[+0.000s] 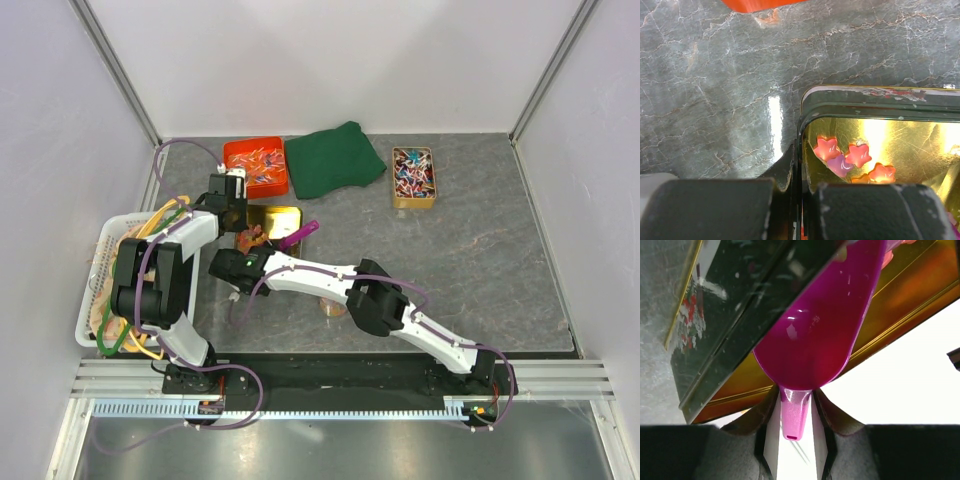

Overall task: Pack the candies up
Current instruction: Scoop the fake candies from the storage box.

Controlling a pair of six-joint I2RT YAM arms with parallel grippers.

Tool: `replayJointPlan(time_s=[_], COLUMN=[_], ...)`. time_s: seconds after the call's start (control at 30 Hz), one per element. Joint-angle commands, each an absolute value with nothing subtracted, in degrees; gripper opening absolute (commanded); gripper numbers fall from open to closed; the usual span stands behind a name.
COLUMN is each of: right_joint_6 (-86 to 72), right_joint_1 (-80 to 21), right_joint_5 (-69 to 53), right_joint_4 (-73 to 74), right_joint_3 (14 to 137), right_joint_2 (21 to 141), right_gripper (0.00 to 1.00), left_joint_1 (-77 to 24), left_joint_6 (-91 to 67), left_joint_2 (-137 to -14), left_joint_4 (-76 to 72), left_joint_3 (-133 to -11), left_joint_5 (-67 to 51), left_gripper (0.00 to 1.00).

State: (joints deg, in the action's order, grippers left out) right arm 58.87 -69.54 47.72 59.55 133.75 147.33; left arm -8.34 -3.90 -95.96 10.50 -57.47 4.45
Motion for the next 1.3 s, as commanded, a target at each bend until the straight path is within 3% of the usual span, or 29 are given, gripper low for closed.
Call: replayJointPlan(time_s=[0.0,0.43,1.27], right_joint_6=[54.07,44.30,32.18], right_joint_1=[-70.66,-70.22,-65.57], right_joint_5=[40.63,26.38,10.04], right_joint_4=[60.21,60.82,61.87], right_joint_3=[136.58,136.05,131.22], right_joint_2=[147.75,144.58,138.69], right_gripper=[0.00,0.00,0.00], left_joint_1=[-8.53,-8.53,-8.53], left_joint_6=[-6.68,-6.77,-6.68], left_joint_2=[-95.27,-95.54,-96.24], left_joint_4=[6.94,6.94,6.68], left_joint_3=[-59.59,-59.50,-59.59], left_joint_5=[4.13,3.87,3.25], left_gripper=[0.02,0.02,0.02])
